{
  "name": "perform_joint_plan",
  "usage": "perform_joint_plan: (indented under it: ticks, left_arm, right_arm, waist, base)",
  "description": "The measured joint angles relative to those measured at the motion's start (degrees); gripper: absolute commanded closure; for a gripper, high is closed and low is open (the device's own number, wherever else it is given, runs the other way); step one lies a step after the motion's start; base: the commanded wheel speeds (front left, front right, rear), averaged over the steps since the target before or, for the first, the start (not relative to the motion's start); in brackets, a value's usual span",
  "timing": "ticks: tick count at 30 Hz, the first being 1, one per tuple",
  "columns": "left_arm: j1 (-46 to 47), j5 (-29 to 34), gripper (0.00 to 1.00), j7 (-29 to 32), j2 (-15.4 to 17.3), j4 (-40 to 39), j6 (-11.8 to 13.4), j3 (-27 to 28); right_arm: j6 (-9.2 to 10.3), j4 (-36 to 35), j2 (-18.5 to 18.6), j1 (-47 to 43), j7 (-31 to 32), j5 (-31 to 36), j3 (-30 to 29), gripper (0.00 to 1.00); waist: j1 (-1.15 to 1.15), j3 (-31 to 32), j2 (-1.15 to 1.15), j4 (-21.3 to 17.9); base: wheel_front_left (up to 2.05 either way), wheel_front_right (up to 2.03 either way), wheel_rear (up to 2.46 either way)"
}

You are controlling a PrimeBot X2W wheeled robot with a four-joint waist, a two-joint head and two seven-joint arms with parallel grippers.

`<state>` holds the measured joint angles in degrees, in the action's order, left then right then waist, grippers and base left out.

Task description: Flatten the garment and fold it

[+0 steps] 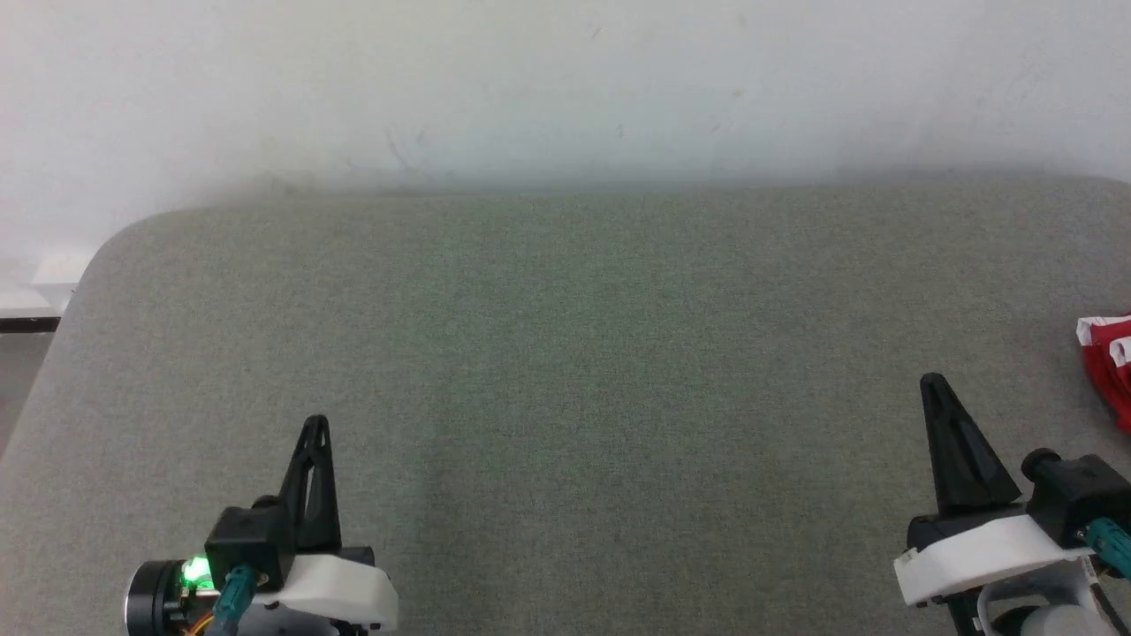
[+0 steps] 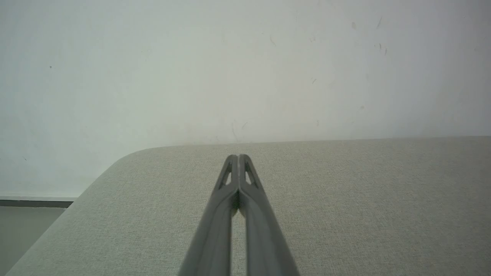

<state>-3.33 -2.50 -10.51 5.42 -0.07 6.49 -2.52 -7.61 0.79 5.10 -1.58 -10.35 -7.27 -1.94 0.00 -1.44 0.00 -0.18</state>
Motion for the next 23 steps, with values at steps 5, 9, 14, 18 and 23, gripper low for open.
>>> perform_joint_plan:
  ticks: [5,9,14,18,23]
  left_arm:
    - [0.09,0.07,1.00,0.75,-0.13,0.00,-0.48,0.18]
    - [0.16,0.08,1.00,1.30,-0.25,0.01,-0.92,0.25]
    - [0.25,0.15,1.00,1.92,-0.35,0.00,-1.33,0.35]
    - [0.27,0.18,1.00,2.19,-0.43,0.00,-1.43,0.44]
    - [0.31,0.52,1.00,2.91,-0.55,0.00,-1.89,0.55]
  right_arm:
    - [0.00,-0.01,-0.09,0.01,0.54,0.75,0.09,1.00]
    - [0.00,-0.01,-0.20,0.03,0.89,0.77,0.15,1.00]
    - [0.00,-0.02,-0.36,0.04,1.75,1.25,0.24,1.00]
    - [0.00,-0.03,-0.44,0.06,2.16,1.65,0.30,1.00]
    - [0.00,-0.04,-0.57,0.09,2.77,1.77,0.37,1.00]
  waist:
    - [0.00,0.09,0.00,0.01]
    - [0.00,0.15,0.00,0.02]
    - [0.00,0.23,0.00,0.03]
    - [0.00,0.30,0.00,0.04]
    - [0.00,0.38,0.00,0.04]
  base:
    - [0.00,0.00,0.00]
    - [0.00,0.00,0.00]
    - [0.00,0.00,0.00]
    - [0.00,0.00,0.00]
    - [0.00,0.00,0.00]
